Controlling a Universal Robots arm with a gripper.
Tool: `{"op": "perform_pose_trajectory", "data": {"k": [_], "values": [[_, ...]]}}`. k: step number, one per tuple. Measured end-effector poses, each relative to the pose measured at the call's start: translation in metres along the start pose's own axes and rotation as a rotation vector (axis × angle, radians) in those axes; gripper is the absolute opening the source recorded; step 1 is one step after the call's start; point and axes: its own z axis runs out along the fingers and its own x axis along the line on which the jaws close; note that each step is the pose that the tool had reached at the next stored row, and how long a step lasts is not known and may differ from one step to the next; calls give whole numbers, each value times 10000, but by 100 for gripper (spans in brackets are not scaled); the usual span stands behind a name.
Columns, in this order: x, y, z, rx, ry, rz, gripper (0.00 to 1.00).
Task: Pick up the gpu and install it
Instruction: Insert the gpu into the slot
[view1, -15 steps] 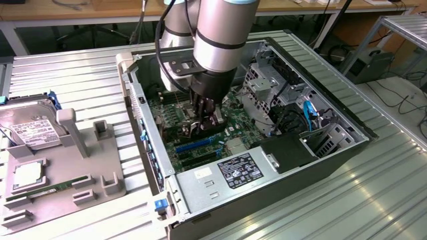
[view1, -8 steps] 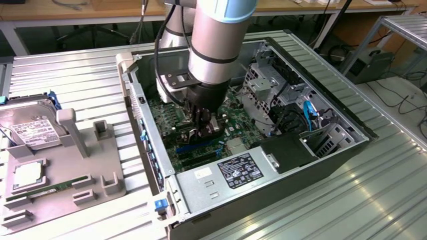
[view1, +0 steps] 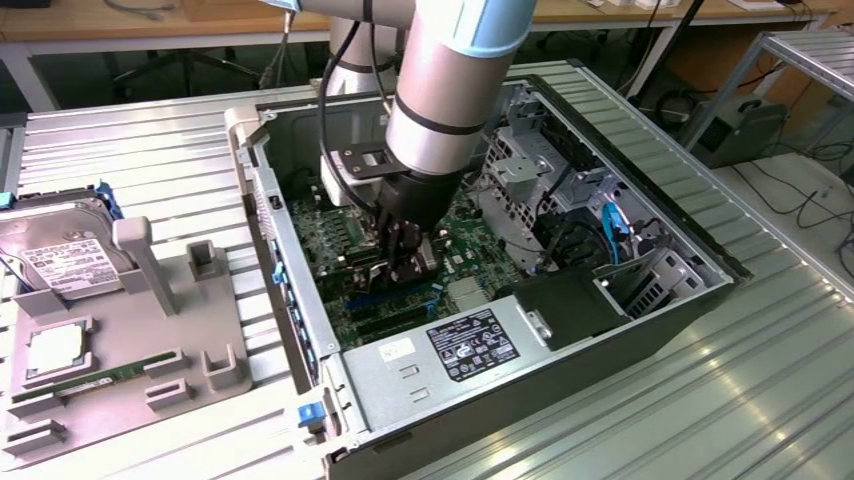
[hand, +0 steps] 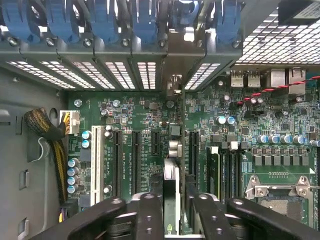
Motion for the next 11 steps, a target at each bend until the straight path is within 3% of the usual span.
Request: {"op": "perform_pose_trajectory", "data": {"k": [1, 5, 11], "values": [[0, 0, 0, 0, 0, 0, 34], [-1, 3, -32, 0, 0, -1, 34], [-6, 40, -288, -1, 8, -55, 34]]}}
